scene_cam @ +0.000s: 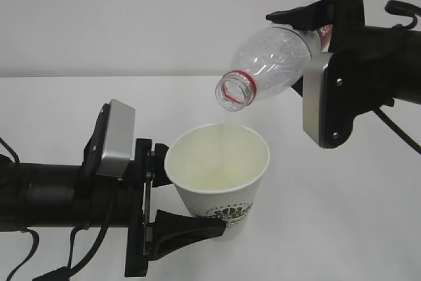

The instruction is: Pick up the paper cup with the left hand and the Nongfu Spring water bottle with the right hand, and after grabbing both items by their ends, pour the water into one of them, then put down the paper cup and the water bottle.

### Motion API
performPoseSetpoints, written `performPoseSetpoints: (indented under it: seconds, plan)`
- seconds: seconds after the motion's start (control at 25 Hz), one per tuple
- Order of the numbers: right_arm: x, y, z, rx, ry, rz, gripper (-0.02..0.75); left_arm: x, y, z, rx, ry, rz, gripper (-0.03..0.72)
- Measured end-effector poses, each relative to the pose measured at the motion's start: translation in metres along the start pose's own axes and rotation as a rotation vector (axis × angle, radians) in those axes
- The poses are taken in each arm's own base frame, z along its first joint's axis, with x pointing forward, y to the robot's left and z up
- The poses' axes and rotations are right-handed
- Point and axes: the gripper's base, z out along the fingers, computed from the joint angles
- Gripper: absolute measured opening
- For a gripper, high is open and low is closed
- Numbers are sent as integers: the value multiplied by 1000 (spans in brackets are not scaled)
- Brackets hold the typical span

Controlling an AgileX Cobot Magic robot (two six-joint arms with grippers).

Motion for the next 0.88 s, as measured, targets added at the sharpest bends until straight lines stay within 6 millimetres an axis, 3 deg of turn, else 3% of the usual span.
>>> performPoseSetpoints:
  seconds: [0.88]
  plan:
    - [0, -1, 0, 6, 1, -10, 503, 0, 0, 0, 2, 1, 1, 543]
